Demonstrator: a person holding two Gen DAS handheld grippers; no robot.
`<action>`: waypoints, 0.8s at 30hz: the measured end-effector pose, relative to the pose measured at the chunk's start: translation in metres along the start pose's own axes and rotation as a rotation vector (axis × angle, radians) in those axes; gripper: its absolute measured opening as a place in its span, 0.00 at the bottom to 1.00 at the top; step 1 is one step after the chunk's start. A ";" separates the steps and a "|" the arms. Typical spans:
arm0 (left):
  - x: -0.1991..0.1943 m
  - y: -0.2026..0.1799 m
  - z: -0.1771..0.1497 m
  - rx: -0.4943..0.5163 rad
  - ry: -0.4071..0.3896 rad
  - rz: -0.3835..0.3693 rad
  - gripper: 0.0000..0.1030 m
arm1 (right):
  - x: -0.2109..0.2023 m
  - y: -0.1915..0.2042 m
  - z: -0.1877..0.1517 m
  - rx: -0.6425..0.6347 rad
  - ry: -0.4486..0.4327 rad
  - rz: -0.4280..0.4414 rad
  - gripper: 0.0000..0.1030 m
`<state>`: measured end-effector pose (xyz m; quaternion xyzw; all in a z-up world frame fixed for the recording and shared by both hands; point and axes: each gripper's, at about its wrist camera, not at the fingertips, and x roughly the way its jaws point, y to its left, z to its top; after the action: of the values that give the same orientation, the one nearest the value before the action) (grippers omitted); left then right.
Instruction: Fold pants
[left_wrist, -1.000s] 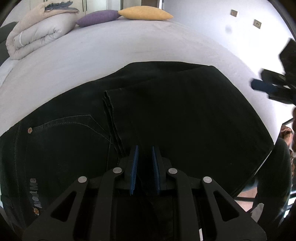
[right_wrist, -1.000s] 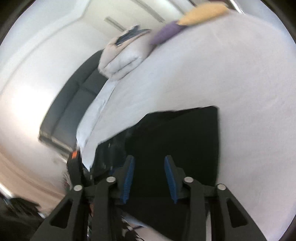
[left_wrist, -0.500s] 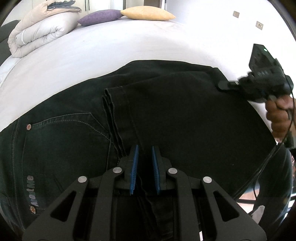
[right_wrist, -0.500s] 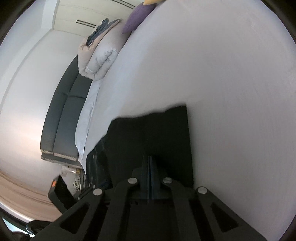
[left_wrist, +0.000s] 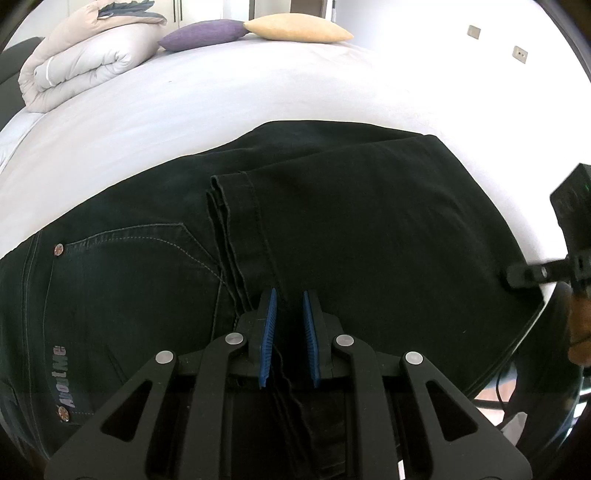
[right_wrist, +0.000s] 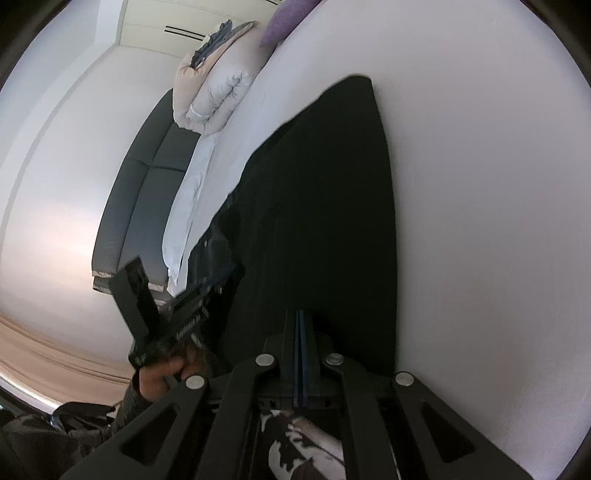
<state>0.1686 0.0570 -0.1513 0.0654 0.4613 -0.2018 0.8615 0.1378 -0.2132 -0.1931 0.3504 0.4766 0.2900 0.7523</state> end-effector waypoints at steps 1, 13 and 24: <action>0.000 0.000 0.000 0.001 0.000 0.000 0.14 | -0.001 0.001 -0.006 -0.001 0.001 -0.005 0.02; -0.003 0.001 -0.002 -0.006 -0.006 0.002 0.14 | -0.004 -0.016 -0.034 0.031 -0.063 0.033 0.00; -0.018 0.029 -0.011 -0.151 -0.047 -0.098 0.15 | -0.007 -0.023 -0.040 0.069 -0.108 0.061 0.00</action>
<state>0.1630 0.0920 -0.1447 -0.0274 0.4573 -0.2098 0.8638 0.1011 -0.2223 -0.2199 0.4058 0.4342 0.2768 0.7551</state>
